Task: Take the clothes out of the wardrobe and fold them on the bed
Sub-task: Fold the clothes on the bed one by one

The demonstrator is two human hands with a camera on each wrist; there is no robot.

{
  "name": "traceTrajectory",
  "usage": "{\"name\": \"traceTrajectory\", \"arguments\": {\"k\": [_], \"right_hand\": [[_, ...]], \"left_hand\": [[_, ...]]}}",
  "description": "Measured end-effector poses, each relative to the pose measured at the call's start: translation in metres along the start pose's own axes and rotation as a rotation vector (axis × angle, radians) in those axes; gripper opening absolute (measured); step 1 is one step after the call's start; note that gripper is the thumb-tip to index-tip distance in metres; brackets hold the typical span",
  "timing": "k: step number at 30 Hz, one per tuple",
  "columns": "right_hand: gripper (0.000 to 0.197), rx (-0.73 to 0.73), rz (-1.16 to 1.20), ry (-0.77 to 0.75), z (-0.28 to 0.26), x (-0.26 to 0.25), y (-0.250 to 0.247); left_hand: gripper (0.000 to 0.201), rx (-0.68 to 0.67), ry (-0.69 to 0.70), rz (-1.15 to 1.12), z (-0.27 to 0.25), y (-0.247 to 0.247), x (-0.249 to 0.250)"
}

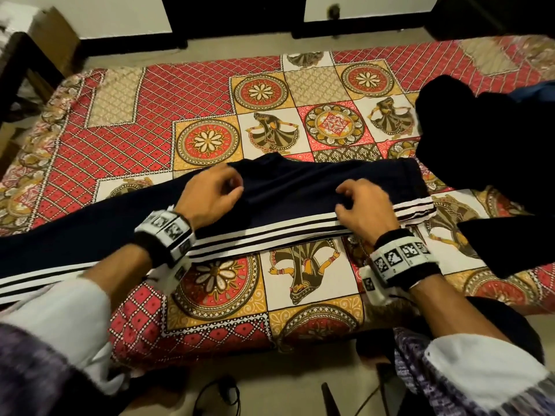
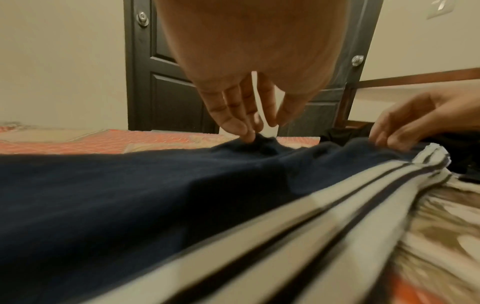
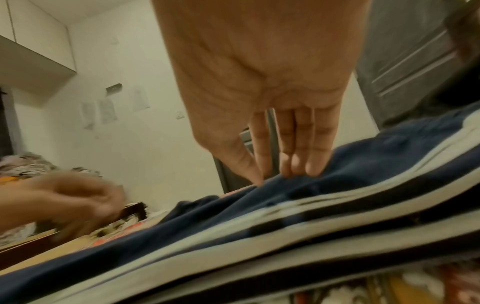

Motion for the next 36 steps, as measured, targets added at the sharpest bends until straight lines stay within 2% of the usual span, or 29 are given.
{"name": "traceTrajectory", "arguments": {"k": [2, 4, 6, 8, 10, 12, 14, 18, 19, 20, 22, 23, 24, 25, 26, 27, 28, 29, 32, 34, 36], "right_hand": [[0.046, -0.139, -0.086, 0.009, 0.003, -0.007, 0.022], [0.050, -0.188, -0.135, 0.042, 0.007, -0.006, 0.028], [0.050, -0.230, -0.138, 0.085, 0.010, 0.000, 0.022], [0.046, -0.289, -0.153, 0.136, 0.013, 0.012, 0.017], [0.043, -0.373, -0.190, 0.196, 0.013, 0.023, 0.015], [0.041, -0.454, -0.246, 0.249, 0.013, 0.032, 0.014], [0.039, -0.516, -0.286, 0.273, 0.015, 0.036, 0.011], [0.032, -0.639, -0.283, 0.299, 0.014, 0.046, 0.002], [0.030, -0.617, -0.269, 0.298, 0.014, 0.049, -0.002], [0.025, -0.533, -0.223, 0.268, 0.015, 0.051, -0.008], [0.015, -0.217, -0.025, 0.143, 0.015, 0.046, -0.025], [0.012, -0.047, 0.073, 0.069, 0.015, 0.040, -0.036], [0.010, 0.056, 0.136, 0.022, 0.014, 0.037, -0.043], [0.014, 0.079, 0.144, 0.022, 0.016, 0.040, -0.045], [0.025, 0.037, 0.103, 0.078, 0.020, 0.048, -0.042], [0.037, -0.047, 0.046, 0.187, 0.022, 0.062, -0.036], [0.046, -0.139, 0.003, 0.314, 0.024, 0.077, -0.030], [0.052, -0.205, -0.002, 0.415, 0.024, 0.090, -0.026], [0.059, -0.264, 0.055, 0.520, 0.023, 0.108, -0.023], [0.049, -0.237, 0.047, 0.544, 0.022, 0.108, -0.026], [0.029, -0.116, 0.020, 0.564, 0.019, 0.108, -0.038]], "left_hand": [[0.024, -0.038, -0.043, 0.065, 0.046, 0.005, 0.006], [0.042, -0.134, -0.101, 0.152, 0.084, 0.018, 0.008], [0.050, -0.226, -0.145, 0.203, 0.113, 0.033, 0.007], [0.039, -0.209, -0.181, 0.160, 0.133, 0.040, 0.002], [0.027, -0.131, -0.251, 0.068, 0.149, 0.040, -0.009], [0.026, -0.074, -0.330, 0.059, 0.160, 0.038, -0.020], [0.026, -0.086, -0.377, 0.174, 0.166, 0.041, -0.025], [0.017, -0.162, -0.343, 0.456, 0.176, 0.054, -0.015], [0.017, -0.164, -0.335, 0.469, 0.178, 0.055, -0.014], [0.019, -0.150, -0.325, 0.462, 0.179, 0.055, -0.014], [0.027, -0.102, -0.272, 0.422, 0.177, 0.052, -0.014], [0.029, -0.055, -0.203, 0.402, 0.174, 0.051, -0.010], [0.028, -0.002, -0.095, 0.380, 0.171, 0.051, -0.002], [0.027, 0.031, 0.044, 0.366, 0.168, 0.055, 0.010], [0.028, 0.014, 0.187, 0.370, 0.163, 0.062, 0.023], [0.030, -0.039, 0.304, 0.391, 0.159, 0.072, 0.033], [0.034, -0.099, 0.357, 0.415, 0.155, 0.080, 0.038], [0.039, -0.143, 0.343, 0.437, 0.155, 0.087, 0.034], [0.043, -0.148, 0.084, 0.438, 0.163, 0.085, 0.007], [0.041, -0.160, -0.042, 0.424, 0.169, 0.079, 0.001], [0.045, -0.129, -0.055, 0.372, 0.170, 0.073, 0.009]]}}
Point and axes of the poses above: each hand's wrist, its own z-axis towards the middle knuckle, its own y-axis out of the palm, x = y × z, the point moved 5 cm from there along z, towards the middle knuckle, and after that the axes turned 12 degrees about -x, right-handed, at the moved point
